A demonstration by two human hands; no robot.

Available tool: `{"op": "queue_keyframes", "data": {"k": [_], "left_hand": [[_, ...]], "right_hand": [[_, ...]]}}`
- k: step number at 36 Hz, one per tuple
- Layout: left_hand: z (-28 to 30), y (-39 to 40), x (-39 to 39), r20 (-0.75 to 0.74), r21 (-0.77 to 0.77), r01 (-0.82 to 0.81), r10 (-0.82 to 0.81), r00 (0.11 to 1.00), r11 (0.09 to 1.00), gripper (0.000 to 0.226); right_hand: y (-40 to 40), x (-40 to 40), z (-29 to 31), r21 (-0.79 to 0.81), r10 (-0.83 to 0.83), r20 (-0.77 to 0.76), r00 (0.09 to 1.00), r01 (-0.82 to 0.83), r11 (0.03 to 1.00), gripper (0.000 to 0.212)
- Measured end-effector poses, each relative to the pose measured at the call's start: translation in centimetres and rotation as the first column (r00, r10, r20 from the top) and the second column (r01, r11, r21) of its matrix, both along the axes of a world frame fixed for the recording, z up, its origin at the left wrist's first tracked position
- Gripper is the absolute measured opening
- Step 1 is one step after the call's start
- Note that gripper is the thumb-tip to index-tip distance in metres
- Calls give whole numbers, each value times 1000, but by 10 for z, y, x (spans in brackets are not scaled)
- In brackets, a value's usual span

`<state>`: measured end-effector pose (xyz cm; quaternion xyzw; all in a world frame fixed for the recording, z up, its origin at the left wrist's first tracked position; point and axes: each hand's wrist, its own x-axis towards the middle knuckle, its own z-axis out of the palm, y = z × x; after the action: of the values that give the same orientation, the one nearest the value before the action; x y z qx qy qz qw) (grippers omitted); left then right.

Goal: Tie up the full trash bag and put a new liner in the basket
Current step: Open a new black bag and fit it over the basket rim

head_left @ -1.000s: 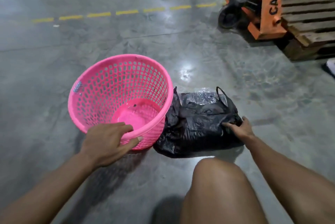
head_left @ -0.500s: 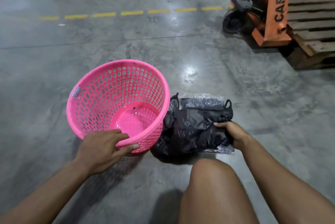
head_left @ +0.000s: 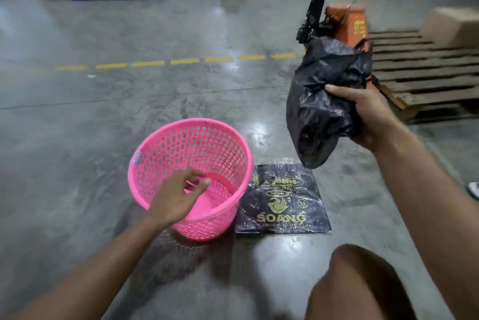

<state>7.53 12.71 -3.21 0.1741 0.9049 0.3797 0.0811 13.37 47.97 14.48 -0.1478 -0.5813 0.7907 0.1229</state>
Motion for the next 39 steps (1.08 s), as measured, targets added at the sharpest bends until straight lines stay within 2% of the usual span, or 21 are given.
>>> {"op": "queue_keyframes", "data": {"k": [2,4,6,8,10,12,14,17,18,20,23,26,27,29,31,34,35,37,39], "left_hand": [[17,5,-20,17,99,-76,75,997,992,9],[46,10,-38,124,220,-134,109,986,966,14],[74,16,-51,364,353,-222,85,928,909,34],[99,21,-59,570,422,-316,23,822,850,64],[113,16,-65,695,455,-373,-61,716,808,97],[119,10,-70,745,506,-359,-187,640,784,112],[125,3,-71,726,563,-318,-273,631,762,116],[126,-4,-77,688,631,-352,-290,665,691,76],[123,-6,-83,680,646,-356,-297,670,675,69],[119,-7,-88,675,626,-351,-259,691,696,70],[93,-6,-87,713,524,-360,-166,681,772,46],[66,-7,-74,816,368,-401,-85,571,839,43],[60,-7,-70,824,347,-407,-68,562,845,51],[54,-7,-63,817,400,-442,-94,569,803,68],[49,-8,-67,785,437,-479,-62,617,761,52],[58,-7,-87,658,559,-487,-1,753,671,14],[59,-10,-95,614,579,-484,39,788,656,23],[63,-24,-106,532,595,-496,152,833,633,23],[72,-39,-110,452,601,-482,227,863,638,22]], "right_hand": [[-22,0,20,14,98,-45,994,-97,995,36],[-46,-1,37,29,210,-82,974,-209,978,42],[-67,-4,48,25,332,-118,936,-332,943,41],[-82,-7,52,23,431,-150,890,-432,901,33],[-95,-10,51,23,501,-173,848,-505,863,27],[-104,-12,46,35,547,-163,821,-550,835,23],[-110,-14,37,43,586,-138,798,-586,809,40],[-113,-17,17,41,609,-70,790,-607,793,49],[-114,-18,10,20,617,-47,785,-617,787,54],[-115,-19,-3,-39,632,-10,775,-632,774,63],[-123,-20,-13,-108,680,-4,733,-676,729,66],[-136,-23,-20,-144,726,-19,687,-721,678,65],[-139,-25,-23,-150,742,-18,671,-735,661,65],[-142,-30,-30,-154,744,2,668,-735,660,65],[-139,-37,-40,-135,708,37,705,-698,703,60],[-122,-50,-58,46,567,128,813,-576,816,38],[-114,-53,-66,160,513,174,841,-538,828,36],[-100,-59,-86,401,393,277,877,-477,782,36],[-94,-61,-104,615,297,346,890,-454,645,53]]}}
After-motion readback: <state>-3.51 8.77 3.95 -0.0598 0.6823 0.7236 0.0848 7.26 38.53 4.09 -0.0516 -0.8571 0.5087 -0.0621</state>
